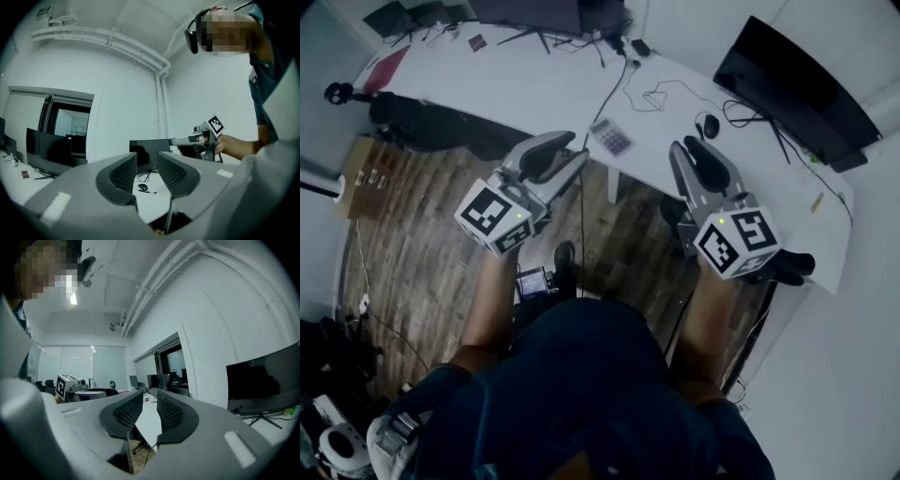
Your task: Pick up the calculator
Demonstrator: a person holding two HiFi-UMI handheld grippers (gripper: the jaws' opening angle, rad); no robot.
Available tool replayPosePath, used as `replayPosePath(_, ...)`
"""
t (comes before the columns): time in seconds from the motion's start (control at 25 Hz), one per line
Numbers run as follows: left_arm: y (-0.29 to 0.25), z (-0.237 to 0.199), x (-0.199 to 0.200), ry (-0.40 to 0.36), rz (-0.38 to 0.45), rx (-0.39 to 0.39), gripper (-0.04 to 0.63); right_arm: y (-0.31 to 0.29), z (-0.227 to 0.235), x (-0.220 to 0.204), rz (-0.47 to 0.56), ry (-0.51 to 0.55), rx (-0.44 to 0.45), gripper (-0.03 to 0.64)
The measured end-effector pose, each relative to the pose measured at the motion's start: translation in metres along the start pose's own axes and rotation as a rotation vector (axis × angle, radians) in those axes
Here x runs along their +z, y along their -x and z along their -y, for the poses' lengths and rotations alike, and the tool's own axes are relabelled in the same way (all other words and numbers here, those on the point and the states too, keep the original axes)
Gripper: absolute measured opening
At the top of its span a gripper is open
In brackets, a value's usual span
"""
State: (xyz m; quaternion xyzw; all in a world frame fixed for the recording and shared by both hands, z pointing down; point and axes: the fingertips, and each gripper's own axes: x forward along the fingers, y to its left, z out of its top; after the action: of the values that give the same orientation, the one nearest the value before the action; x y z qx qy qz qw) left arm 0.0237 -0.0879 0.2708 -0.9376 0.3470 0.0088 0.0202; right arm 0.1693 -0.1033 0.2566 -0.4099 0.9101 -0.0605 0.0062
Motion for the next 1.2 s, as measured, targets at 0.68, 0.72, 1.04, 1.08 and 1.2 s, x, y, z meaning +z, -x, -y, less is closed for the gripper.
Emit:
replayPosePath(0.68,-0.068,-0.106,0.003,0.045,0.051,-0.223,0.130,-0.072,0.036,0.014,-0.032,0.008,-0.240,0.078)
replayPosePath(0.72,-0.070,-0.110,0.002,0.046,0.050,-0.231,0.130,-0.076,0.037,0.014,-0.032,0.006,-0.249,0.077)
replayPosePath(1.04,-0.073,-0.146,0.003,0.050,0.055,-0.279,0.130,-0.108,0.035,0.016,-0.028,0.000,-0.297,0.078)
replayPosePath(1.08,-0.073,-0.150,0.002,0.051,0.054,-0.283,0.130,-0.112,0.035,0.016,-0.029,-0.002,-0.302,0.077)
replayPosePath(1.2,-0.074,-0.164,0.000,0.055,0.051,-0.295,0.130,-0.124,0.036,0.014,-0.034,-0.005,-0.318,0.078)
